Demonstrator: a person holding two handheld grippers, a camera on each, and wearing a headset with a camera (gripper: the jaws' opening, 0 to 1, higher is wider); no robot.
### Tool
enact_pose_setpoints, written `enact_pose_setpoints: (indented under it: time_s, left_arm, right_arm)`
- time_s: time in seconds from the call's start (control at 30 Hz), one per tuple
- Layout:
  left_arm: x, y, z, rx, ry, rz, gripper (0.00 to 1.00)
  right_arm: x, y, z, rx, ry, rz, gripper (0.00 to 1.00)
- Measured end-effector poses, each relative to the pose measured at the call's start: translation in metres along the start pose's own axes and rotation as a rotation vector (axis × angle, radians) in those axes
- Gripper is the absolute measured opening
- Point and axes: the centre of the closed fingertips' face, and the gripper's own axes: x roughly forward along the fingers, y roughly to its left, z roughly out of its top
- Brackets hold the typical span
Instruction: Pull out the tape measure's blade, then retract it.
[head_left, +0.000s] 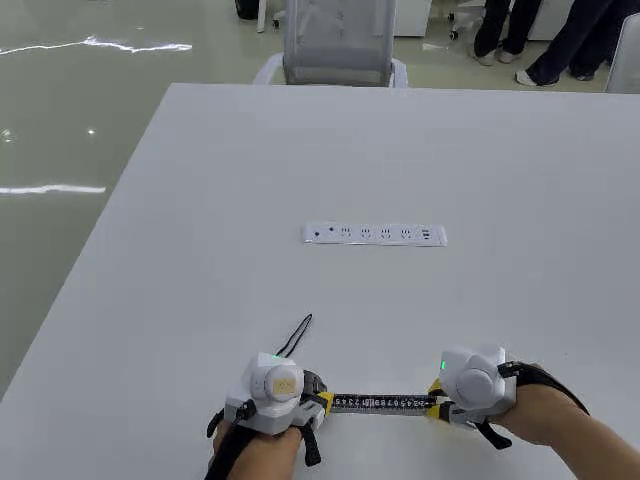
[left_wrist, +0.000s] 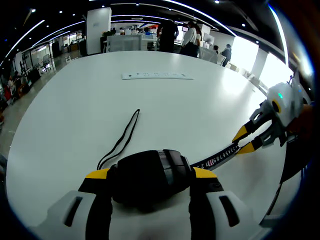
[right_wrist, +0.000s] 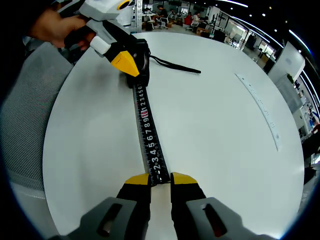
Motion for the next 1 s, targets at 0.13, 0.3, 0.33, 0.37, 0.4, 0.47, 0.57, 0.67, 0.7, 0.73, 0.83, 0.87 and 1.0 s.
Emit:
enact_pose_setpoints:
  time_s: [0.13,0.3,0.33,0.37,0.4,0.47,0.57,0.67,0.7,0.73,0.83,0.87,1.0]
  left_arm:
    - [0.0,0.0,0.0,-0.001,0.0,0.0,0.59]
    - [0.0,0.0,0.0,-0.002,-0.002,-0.001,0.59]
    - [0.0,0.0,0.0,-0.002,-0.002,-0.001,0.59]
    - [0.0,0.0,0.0,-0.002,-0.002,-0.001,0.59]
    - [0.0,0.0,0.0,-0.003,-0.001,-0.001,0.59]
    - [0.0,0.0,0.0,-0.003,-0.001,-0.001,0.59]
    - [0.0,-0.001,0.0,-0.003,-0.002,-0.001,0.59]
    - [0.0,0.0,0.0,-0.005,-0.002,-0.002,0.59]
    - [0.0,0.0,0.0,-0.005,-0.002,-0.002,0.59]
    - [0.0,0.0,0.0,-0.005,-0.003,-0.002,0.59]
    - [0.0,0.0,0.0,-0.005,-0.003,-0.002,0.59]
    - [0.0,0.0,0.0,-0.005,-0.004,-0.002,0.59]
    - [0.0,0.0,0.0,-0.004,-0.003,-0.004,0.59]
  right_arm:
    - [0.001,0.0,0.001,-0.002,0.002,0.001,0.13]
    - [0.003,0.0,0.002,0.002,-0.001,0.002,0.13]
    - [0.004,0.0,0.004,0.002,-0.002,0.003,0.13]
    - [0.004,0.0,0.004,0.003,-0.003,0.003,0.13]
    - [0.004,0.0,0.005,0.003,-0.004,0.004,0.13]
    - [0.004,0.001,0.007,0.001,-0.003,0.004,0.13]
    - [0.006,0.001,0.01,0.001,-0.005,0.004,0.13]
    - [0.008,0.002,0.011,0.001,-0.006,0.006,0.13]
    - [0.008,0.002,0.011,0.001,-0.006,0.006,0.13]
    - [0.007,0.002,0.012,0.001,-0.007,0.006,0.13]
    - [0.007,0.002,0.012,0.001,-0.005,0.006,0.13]
    - [0.008,0.003,0.014,0.004,-0.009,0.006,0.13]
    - [0.012,0.003,0.018,0.009,-0.015,0.007,0.13]
